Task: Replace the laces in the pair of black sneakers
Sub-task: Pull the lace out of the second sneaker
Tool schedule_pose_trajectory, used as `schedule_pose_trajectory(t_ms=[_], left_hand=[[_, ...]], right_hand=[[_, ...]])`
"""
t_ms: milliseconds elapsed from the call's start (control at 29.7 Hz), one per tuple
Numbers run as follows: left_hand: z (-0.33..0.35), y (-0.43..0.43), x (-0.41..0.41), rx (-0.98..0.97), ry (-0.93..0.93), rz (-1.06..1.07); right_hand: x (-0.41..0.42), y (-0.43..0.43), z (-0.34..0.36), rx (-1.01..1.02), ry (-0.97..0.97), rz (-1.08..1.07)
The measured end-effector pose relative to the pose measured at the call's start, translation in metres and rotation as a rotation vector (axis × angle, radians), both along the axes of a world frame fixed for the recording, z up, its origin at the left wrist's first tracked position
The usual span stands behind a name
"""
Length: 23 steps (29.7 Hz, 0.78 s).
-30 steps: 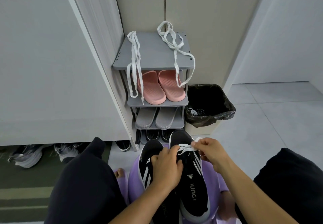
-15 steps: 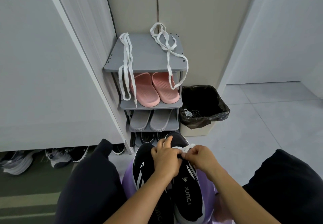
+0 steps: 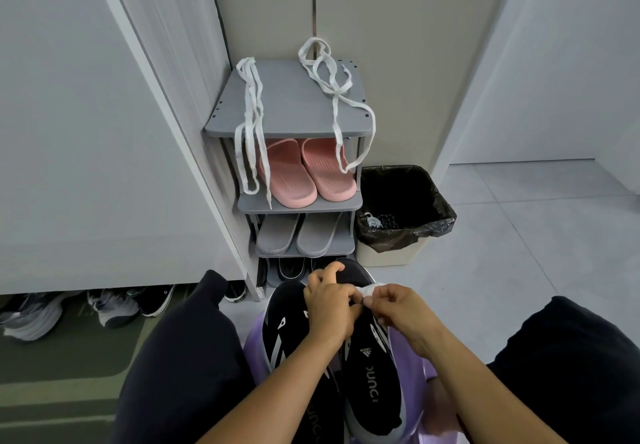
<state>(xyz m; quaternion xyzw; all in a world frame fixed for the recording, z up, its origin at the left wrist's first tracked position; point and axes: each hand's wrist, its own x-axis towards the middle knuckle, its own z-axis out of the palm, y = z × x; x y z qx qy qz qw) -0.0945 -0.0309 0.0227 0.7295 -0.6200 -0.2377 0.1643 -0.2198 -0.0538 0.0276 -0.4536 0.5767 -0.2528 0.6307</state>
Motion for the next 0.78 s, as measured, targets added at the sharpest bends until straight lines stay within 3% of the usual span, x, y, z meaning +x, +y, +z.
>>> schedule_pose_trajectory(t_ms=[169, 303, 371, 539, 641, 775], left_hand=[[-0.006, 0.001, 0.001, -0.059, 0.037, -0.009], [-0.009, 0.001, 0.002, -0.081, 0.051, -0.015], [-0.01, 0.002, 0.002, -0.065, 0.061, -0.016], [-0.01, 0.006, 0.004, -0.105, 0.163, -0.002], [-0.005, 0.011, 0.009, -0.217, 0.305, 0.176], [-0.005, 0.014, 0.019, -0.021, 0.321, 0.265]], right_hand=[[0.003, 0.003, -0.004, -0.101, 0.132, -0.07], [0.008, 0.006, -0.01, -0.346, 0.429, 0.064], [0.008, 0.008, -0.012, -0.414, 0.469, 0.04], [0.006, 0.004, -0.012, -0.184, 0.184, -0.144], [0.003, -0.001, -0.009, -0.13, 0.049, -0.23], [-0.005, -0.013, -0.001, -0.123, -0.065, -0.374]])
